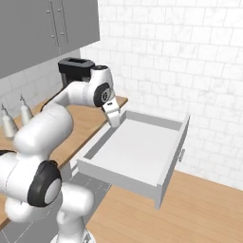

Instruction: Take a straw from the drawer in front and place it inside the glass cup on the dining counter.

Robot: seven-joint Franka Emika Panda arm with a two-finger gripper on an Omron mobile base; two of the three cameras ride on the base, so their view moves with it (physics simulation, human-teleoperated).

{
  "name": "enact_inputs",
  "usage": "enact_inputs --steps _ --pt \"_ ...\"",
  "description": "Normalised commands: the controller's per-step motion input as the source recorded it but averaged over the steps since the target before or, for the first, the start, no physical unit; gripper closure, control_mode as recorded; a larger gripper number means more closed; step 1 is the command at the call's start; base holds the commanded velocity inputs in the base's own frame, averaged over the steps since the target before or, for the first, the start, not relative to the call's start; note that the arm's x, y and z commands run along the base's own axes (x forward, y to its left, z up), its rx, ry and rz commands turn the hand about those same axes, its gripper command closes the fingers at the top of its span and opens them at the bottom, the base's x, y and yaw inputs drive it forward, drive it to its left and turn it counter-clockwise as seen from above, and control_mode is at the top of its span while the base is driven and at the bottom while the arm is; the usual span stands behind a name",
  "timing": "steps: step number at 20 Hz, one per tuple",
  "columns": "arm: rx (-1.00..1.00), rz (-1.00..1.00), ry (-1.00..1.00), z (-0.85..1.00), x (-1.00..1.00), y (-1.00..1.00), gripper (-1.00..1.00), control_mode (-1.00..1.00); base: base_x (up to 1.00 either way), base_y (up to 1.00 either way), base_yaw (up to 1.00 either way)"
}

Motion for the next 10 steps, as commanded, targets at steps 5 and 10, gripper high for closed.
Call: enact_inputs --steps 5,10 --pt "0.00 0.00 0.00 0.01 -0.17 0.00 1.00 1.00 -0.80 -0.02 -0.02" --pt "0.00 0.00 0.00 0.00 0.00 0.00 1.00 1.00 -0.95 -0.59 -0.34"
